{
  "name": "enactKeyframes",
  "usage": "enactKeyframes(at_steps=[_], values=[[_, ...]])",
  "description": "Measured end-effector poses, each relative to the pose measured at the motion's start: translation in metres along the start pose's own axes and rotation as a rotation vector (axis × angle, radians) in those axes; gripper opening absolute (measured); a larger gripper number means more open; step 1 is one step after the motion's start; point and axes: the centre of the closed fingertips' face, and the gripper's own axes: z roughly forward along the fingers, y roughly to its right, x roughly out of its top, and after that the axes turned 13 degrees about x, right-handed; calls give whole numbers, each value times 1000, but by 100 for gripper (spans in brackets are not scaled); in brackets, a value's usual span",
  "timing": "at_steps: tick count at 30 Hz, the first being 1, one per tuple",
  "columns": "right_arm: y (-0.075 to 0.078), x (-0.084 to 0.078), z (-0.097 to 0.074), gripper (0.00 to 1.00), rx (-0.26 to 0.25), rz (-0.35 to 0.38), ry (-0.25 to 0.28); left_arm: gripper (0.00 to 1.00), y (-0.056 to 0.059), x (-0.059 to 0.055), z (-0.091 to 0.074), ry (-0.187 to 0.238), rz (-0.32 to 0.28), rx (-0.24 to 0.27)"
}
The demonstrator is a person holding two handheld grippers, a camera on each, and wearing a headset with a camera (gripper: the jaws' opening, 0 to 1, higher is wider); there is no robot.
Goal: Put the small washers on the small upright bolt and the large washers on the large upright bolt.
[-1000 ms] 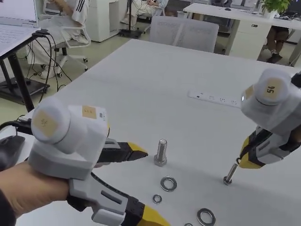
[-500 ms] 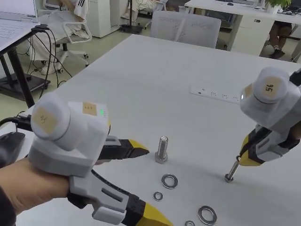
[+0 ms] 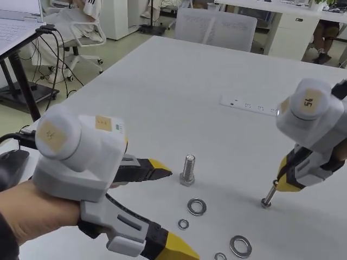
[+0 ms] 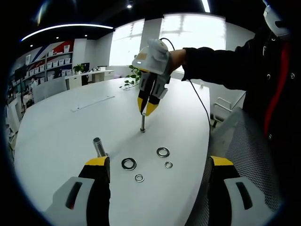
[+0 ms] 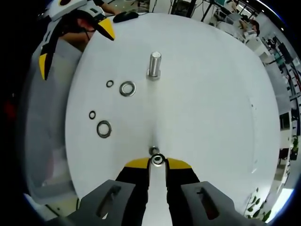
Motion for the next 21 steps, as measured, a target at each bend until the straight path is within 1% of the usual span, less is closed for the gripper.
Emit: enactKeyframes(at_steps=[10, 21], values=[[1, 0, 3, 14, 8, 1, 3, 85, 0, -1, 0, -5, 0, 0], [1, -1, 8, 14, 18, -1, -9, 85, 0, -1, 1, -11, -2, 1]])
